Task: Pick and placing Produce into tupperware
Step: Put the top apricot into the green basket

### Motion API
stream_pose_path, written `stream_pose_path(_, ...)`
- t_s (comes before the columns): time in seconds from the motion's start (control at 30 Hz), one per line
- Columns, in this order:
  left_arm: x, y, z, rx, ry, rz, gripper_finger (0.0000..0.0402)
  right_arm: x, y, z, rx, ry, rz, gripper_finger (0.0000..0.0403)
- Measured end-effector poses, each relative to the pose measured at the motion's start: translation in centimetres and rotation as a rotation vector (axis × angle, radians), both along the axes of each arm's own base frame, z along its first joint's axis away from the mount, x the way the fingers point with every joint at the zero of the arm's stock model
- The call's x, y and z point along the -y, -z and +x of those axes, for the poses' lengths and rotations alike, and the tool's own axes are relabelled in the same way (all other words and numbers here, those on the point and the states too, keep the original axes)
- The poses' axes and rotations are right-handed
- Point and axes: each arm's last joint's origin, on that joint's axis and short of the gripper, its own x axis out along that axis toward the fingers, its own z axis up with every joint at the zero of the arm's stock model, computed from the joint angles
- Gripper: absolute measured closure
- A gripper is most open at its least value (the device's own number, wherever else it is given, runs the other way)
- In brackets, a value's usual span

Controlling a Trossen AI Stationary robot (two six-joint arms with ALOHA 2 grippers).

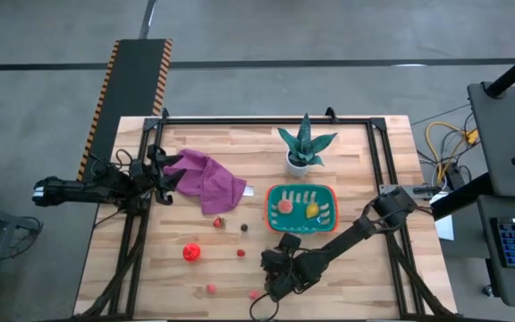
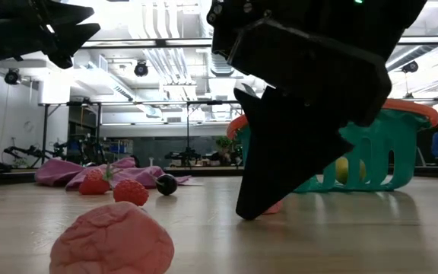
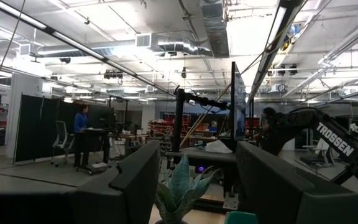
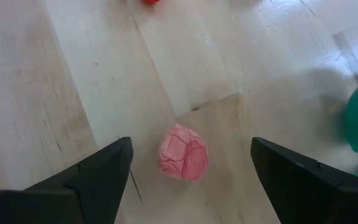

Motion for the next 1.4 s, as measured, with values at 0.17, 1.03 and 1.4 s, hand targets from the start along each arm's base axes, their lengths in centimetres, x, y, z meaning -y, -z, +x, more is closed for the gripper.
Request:
stream_pose_path(0.17,0.0,0.0,0.0,0.000,0.000,0.000,0.0203,0.0,0.1,0.1,-0.020,-0.007,0.043,0.0128)
stream_pose_path(1.03,0.0,0.0,0.0,0.000,0.000,0.000,0.0203,-0.1,-0.3,-0.1,-0.066,-0.080,0.056,0.0354)
stream_pose_path(1.4,0.0,0.0,0.0,0.000,0.000,0.000,0.0203,0.0,-5.8,-0.5,0.068,-0.164,0.043,0.0354)
